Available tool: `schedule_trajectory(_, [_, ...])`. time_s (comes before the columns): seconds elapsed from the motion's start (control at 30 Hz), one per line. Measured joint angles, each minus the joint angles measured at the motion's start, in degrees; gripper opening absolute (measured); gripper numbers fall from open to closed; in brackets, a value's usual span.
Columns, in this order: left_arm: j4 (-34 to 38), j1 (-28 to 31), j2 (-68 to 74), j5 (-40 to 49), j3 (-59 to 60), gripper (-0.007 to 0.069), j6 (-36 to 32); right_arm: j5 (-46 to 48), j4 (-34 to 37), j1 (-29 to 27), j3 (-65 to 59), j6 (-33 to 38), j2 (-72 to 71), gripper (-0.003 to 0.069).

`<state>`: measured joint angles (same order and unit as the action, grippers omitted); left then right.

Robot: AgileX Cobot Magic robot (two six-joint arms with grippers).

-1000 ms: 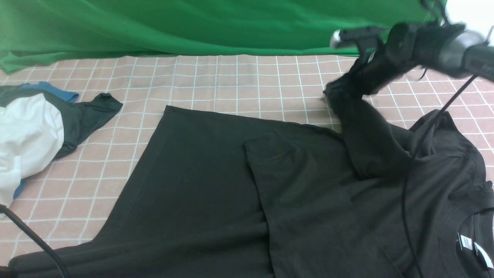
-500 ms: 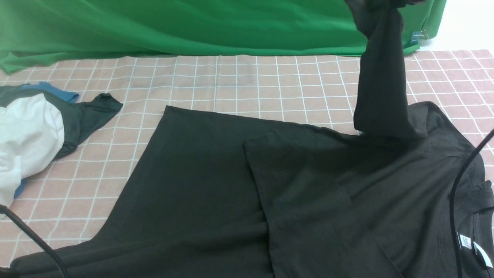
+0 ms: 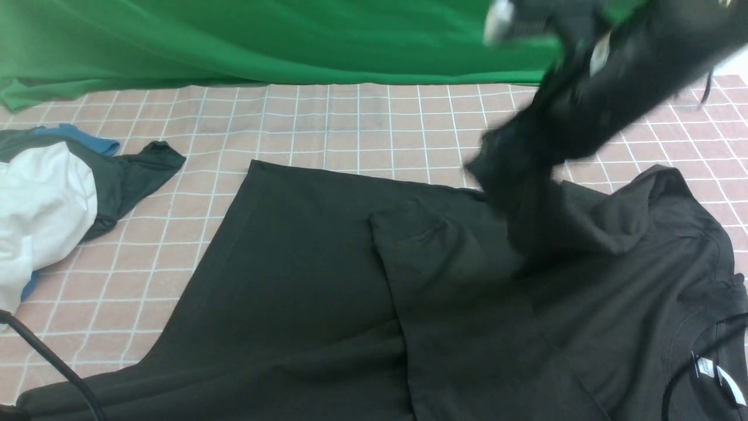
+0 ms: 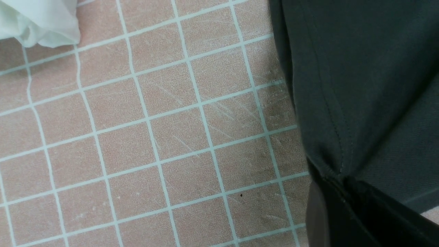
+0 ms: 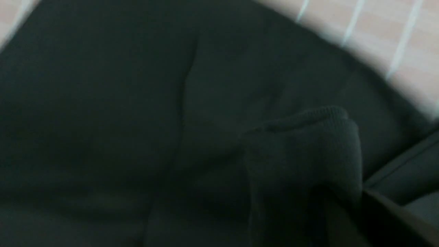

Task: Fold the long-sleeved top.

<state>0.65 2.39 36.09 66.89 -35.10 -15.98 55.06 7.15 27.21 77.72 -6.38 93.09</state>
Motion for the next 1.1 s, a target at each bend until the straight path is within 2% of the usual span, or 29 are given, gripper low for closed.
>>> schedule_trajectory(0.13, [0.3,0.0,0.0,0.0,0.0,0.0035,0.0,0.7,0.0,4.1,-5.1,-3.2,-1.3,0.0144])
schedule_trajectory(0.33, [0.7,0.0,0.0,-0.4,0.0,0.0035,0.0,5.4,0.1,14.4,-10.6,-3.9,-1.8,0.0374])
schedule_trajectory(0.47, [1.5,0.0,0.0,-0.5,0.0,0.0035,0.0,4.6,-0.6,17.8,-10.5,-2.4,-2.6,0.0435])
schedule_trajectory(0.57, [1.8,0.0,0.0,-0.5,0.0,0.0035,0.0,3.1,-4.5,18.0,-9.7,-3.2,-3.0,0.0443])
schedule_trajectory(0.7, [2.0,0.0,0.0,-0.6,0.0,0.0035,0.0,1.3,-16.9,16.0,-9.0,-8.9,-3.0,0.0444])
schedule_trajectory(0.77, [2.0,0.0,0.0,-0.6,0.0,0.0035,0.0,1.1,-17.7,14.4,-9.2,-9.8,-2.7,0.0444])
schedule_trajectory(0.9, [2.1,0.0,0.0,-0.6,0.0,0.0035,0.0,0.5,-13.0,11.7,-11.8,-7.4,-2.2,0.0407])
schedule_trajectory(0.97, [2.1,0.0,0.0,-0.6,0.0,0.0035,0.0,-2.7,-6.4,12.4,-15.2,-3.7,-2.0,0.0354])
schedule_trajectory(1.1, [2.1,0.0,0.0,-1.0,0.0,0.0035,0.0,-9.8,-3.5,14.5,-18.3,-1.3,-1.8,0.0277])
